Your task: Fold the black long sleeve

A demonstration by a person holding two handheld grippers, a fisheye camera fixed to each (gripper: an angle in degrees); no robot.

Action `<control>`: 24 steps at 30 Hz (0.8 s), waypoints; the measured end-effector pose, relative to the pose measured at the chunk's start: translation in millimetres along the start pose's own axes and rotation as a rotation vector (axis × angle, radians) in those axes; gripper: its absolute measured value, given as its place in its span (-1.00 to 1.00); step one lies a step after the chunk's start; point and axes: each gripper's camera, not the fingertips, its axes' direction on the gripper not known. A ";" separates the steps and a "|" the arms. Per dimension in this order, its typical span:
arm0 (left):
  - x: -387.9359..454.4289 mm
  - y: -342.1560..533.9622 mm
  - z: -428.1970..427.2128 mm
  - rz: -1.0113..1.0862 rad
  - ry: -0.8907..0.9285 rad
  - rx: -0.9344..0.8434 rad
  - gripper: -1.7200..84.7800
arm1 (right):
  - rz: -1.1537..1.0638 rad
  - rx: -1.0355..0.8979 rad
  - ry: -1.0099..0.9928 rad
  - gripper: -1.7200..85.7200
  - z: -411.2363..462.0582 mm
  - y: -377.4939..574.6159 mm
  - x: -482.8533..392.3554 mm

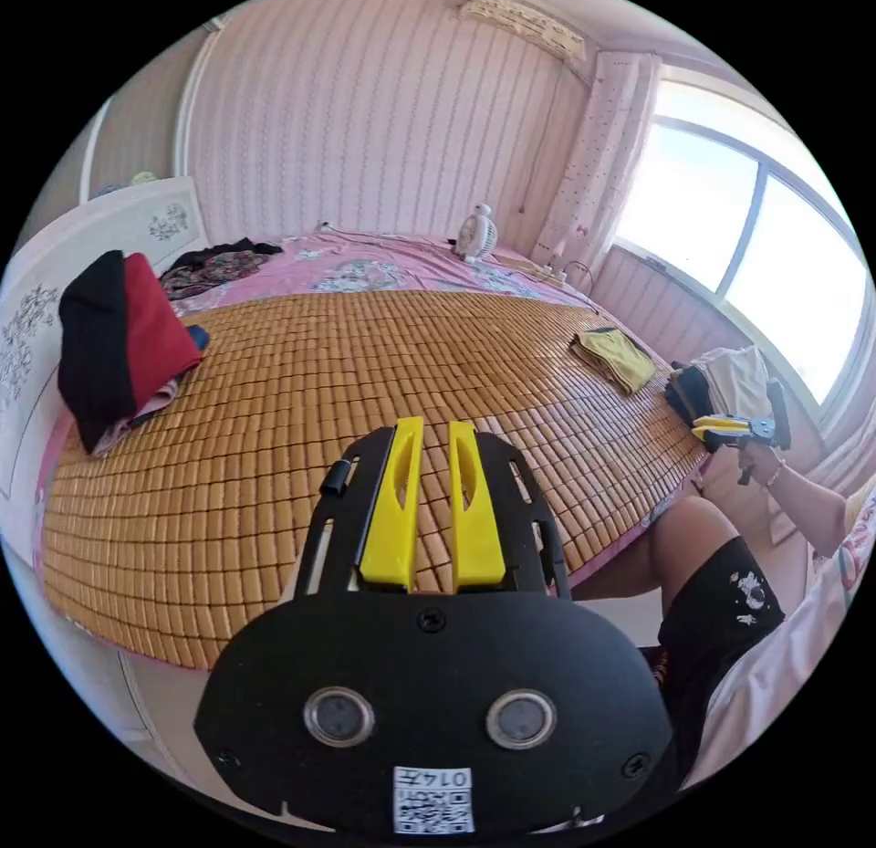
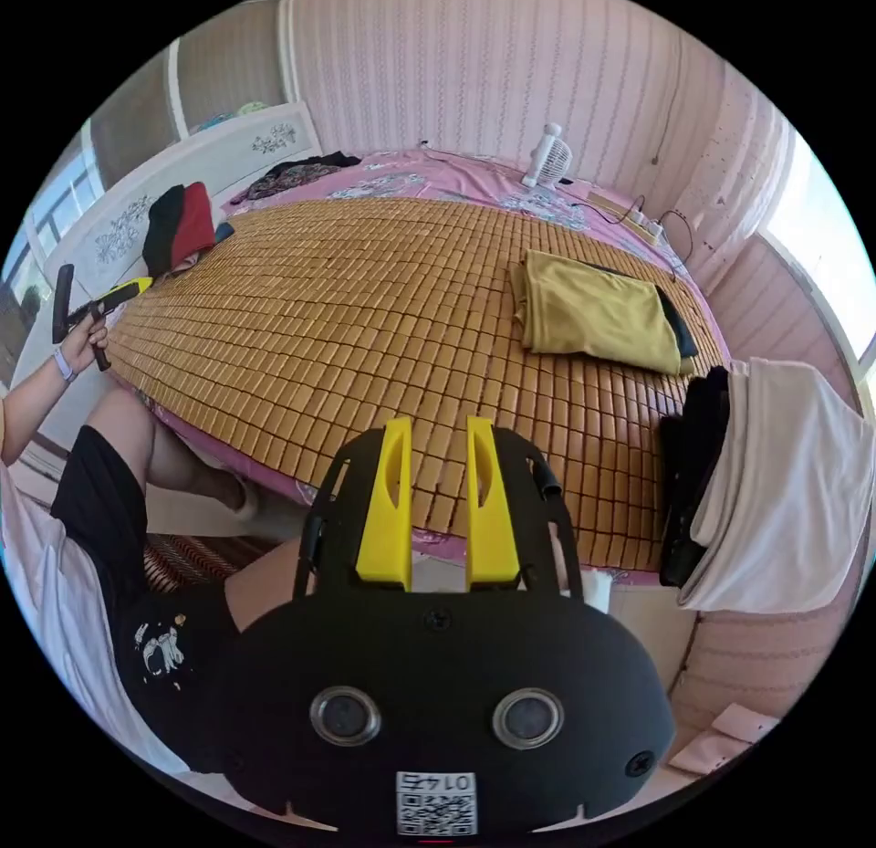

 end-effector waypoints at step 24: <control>-345.7 91.3 -140.5 -0.549 -0.413 0.173 -0.69 | -0.695 0.079 -0.593 -0.74 161.0 -348.3 -462.1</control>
